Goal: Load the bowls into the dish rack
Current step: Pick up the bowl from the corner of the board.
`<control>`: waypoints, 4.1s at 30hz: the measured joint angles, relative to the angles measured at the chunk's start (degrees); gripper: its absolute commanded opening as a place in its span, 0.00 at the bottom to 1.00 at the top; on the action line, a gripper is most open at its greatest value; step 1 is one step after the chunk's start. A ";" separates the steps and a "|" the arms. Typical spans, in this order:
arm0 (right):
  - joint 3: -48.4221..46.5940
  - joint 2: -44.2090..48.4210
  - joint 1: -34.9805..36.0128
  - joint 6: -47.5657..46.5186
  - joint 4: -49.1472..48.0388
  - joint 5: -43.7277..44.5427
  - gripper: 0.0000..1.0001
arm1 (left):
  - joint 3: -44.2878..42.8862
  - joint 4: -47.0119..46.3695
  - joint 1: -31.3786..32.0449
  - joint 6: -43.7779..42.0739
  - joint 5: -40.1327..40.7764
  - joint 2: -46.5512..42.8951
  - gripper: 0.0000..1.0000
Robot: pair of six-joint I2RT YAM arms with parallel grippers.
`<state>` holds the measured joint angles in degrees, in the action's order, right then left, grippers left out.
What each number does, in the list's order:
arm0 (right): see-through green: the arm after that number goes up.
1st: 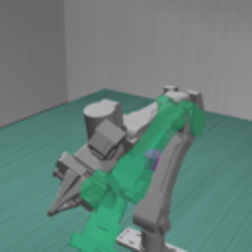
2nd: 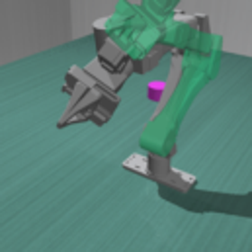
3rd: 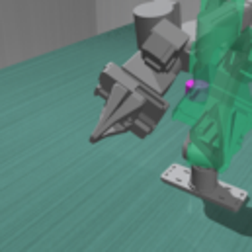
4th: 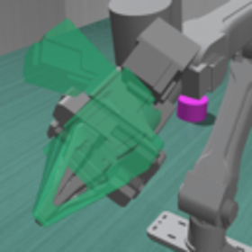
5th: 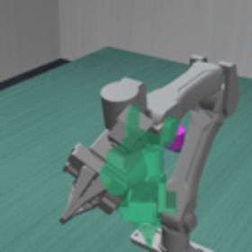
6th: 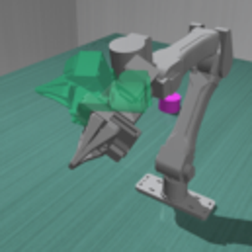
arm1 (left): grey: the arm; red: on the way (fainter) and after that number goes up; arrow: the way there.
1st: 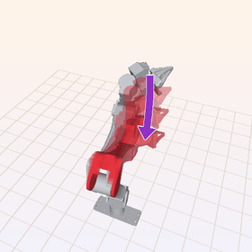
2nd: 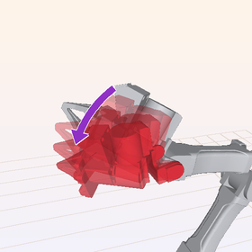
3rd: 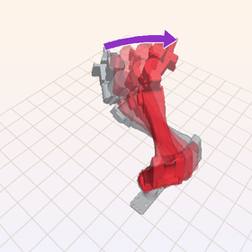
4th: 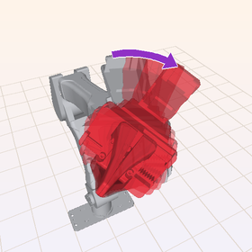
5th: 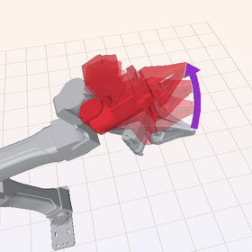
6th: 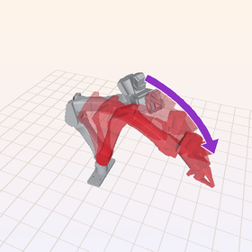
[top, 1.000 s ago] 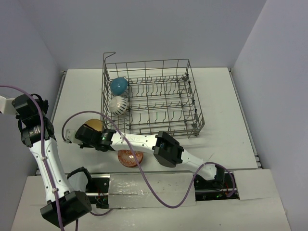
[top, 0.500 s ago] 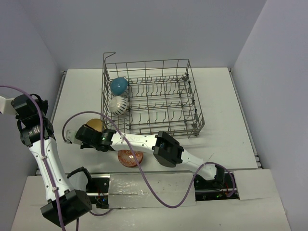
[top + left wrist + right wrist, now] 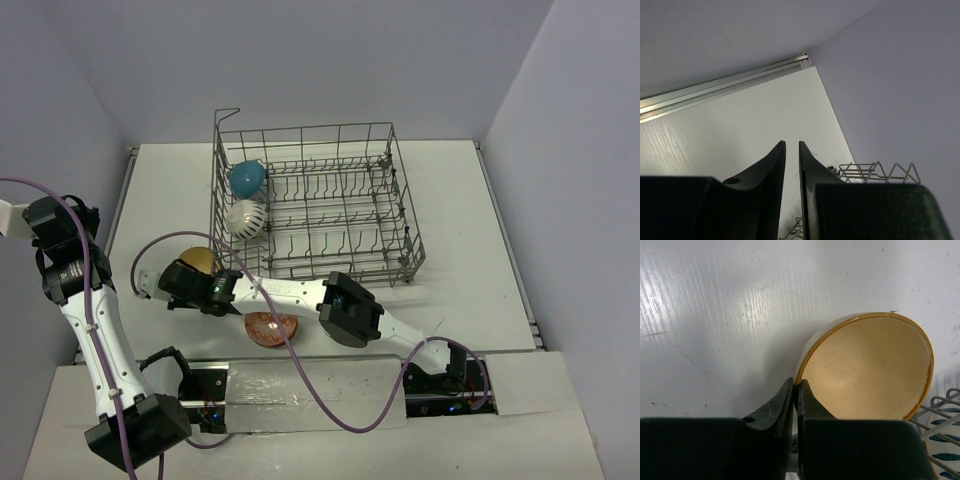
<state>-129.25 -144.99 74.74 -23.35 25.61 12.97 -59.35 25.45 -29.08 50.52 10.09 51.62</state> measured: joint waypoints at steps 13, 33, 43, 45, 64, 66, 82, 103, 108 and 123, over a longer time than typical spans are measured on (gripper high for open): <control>7.10 4.39 -0.50 1.57 -2.80 -1.99 0.00 | 0.13 -0.83 -0.09 -0.13 -0.24 -0.15 0.21; 10.34 6.84 0.59 2.93 -3.30 -4.33 0.00 | 0.63 -1.27 -0.11 -0.33 -0.50 -0.63 0.21; 8.46 6.84 2.64 3.85 0.46 -4.55 0.00 | 0.63 -1.27 -0.11 -0.48 -1.27 -0.70 0.21; 8.46 6.84 2.80 4.02 0.59 -4.50 0.00 | 0.63 -1.27 -0.11 -0.46 -1.27 -0.70 0.21; 10.45 9.57 3.67 6.80 0.83 -6.58 0.00 | 0.63 -2.23 -0.11 -0.48 -2.99 -0.79 0.22; 11.04 11.04 3.82 7.39 1.07 -7.19 0.00 | 0.63 -2.27 -0.11 -0.48 -2.97 -0.79 0.22; 16.04 16.61 4.63 9.44 0.48 -10.58 0.00 | 0.63 -2.25 -0.11 -0.50 -1.09 -0.92 0.22; 23.91 24.00 4.79 12.24 -3.89 -14.99 0.00 | 0.63 -2.05 -0.11 -0.48 0.33 -1.29 0.23; 26.64 25.40 4.79 12.98 -3.87 -16.72 0.00 | 0.63 -2.05 -0.11 -0.48 0.31 -1.29 0.23; 27.02 32.26 4.79 14.36 -5.88 -19.78 0.00 | 0.63 -2.05 -0.11 -0.48 0.28 -1.27 0.23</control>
<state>-102.24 -112.73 79.53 -8.99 19.73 -6.81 -58.72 23.40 -29.19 50.04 10.37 50.35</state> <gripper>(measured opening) 0.081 0.227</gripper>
